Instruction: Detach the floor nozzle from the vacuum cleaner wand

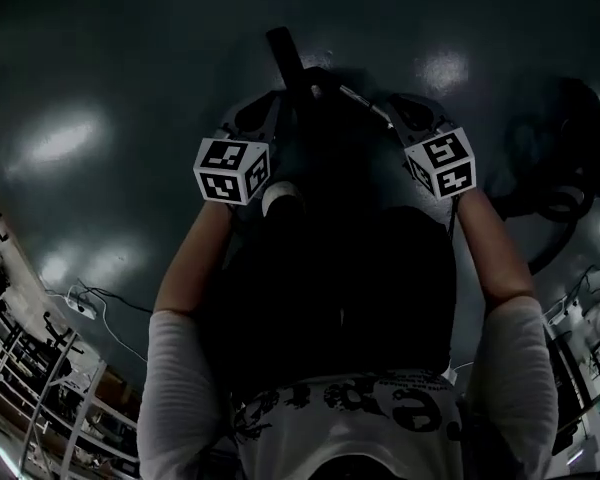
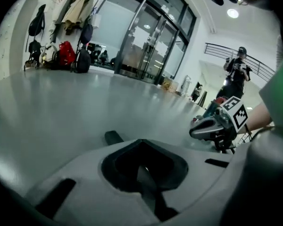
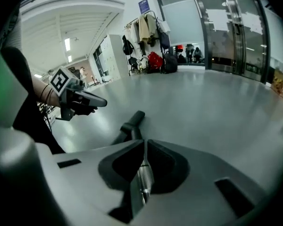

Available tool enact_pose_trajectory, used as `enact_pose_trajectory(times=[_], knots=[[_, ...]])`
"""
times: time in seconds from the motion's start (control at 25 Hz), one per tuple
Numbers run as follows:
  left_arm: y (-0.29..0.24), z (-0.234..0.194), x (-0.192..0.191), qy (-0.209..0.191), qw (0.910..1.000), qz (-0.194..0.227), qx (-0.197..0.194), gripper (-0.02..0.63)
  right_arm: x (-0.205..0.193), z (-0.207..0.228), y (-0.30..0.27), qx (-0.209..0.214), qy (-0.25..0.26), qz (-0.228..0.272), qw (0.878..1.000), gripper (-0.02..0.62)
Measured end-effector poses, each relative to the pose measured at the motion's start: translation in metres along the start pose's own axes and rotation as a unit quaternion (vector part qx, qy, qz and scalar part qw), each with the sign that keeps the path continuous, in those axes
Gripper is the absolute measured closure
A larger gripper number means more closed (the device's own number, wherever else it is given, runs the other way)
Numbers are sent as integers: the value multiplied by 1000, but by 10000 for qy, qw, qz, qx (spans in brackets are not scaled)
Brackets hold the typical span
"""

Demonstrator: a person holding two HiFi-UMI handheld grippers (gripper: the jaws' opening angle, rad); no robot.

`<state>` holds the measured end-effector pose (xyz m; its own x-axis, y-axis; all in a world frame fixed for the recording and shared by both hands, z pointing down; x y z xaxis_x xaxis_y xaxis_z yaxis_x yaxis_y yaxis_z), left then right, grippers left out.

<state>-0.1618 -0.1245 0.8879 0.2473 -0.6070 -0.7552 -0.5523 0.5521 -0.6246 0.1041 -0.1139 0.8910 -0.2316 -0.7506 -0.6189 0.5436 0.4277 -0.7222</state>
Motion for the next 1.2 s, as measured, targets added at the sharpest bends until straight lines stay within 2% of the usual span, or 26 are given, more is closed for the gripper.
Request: enact_pose_trajectory(times=[0.12, 0.2, 0.24, 0.36, 0.52, 0.64, 0.72, 0.8, 1.04, 1.08, 1.2], knots=[[-21, -7, -23, 739, 9972, -81, 112, 603, -22, 6, -30, -118, 349, -524, 9979, 577], [-31, -11, -37, 1204, 9926, -97, 121, 601, -40, 4, -48, -131, 587, -930, 9939, 518], [-35, -13, -44, 1313, 9912, -116, 124, 602, -49, 4, -56, -81, 638, -1130, 9915, 483], [-45, -14, -57, 1113, 9934, -273, 50, 601, -71, 4, -72, -9, 783, -1637, 9834, 410], [-48, -14, -73, 571, 9966, -584, -55, 601, -92, 8, -95, -117, 1030, -2075, 9727, 403], [-49, -13, -83, 626, 9957, -680, -57, 601, -100, 9, -105, -208, 1251, -2347, 9638, 397], [-50, -12, -88, 673, 9952, -707, -117, 589, -99, 10, -107, -232, 1283, -2398, 9620, 394], [-52, -9, -91, 690, 9948, -720, -220, 529, -97, 11, -107, -219, 1300, -2364, 9627, 393], [-69, 9, -101, 1064, 9891, -768, -669, 218, -97, 6, -94, -195, 1457, -1974, 9692, 408], [-72, 11, -103, 1071, 9880, -818, -749, 190, -94, 5, -90, -196, 1468, -1900, 9706, 408], [-83, 15, -108, 1144, 9820, -961, -1156, 181, -81, 0, -78, -175, 1435, -1698, 9748, 408]])
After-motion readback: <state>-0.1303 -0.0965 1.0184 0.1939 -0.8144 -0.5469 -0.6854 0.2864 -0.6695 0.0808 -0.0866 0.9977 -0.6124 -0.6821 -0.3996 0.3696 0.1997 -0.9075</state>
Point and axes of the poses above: the fingertips, and each gripper's own axes: y backward along the fingers, z to its right, x out of its top, the point moved 7 cm from there along y, backward along the fingers, and after that the axes turned 11 degrees about -y, right-handed, at the moved point
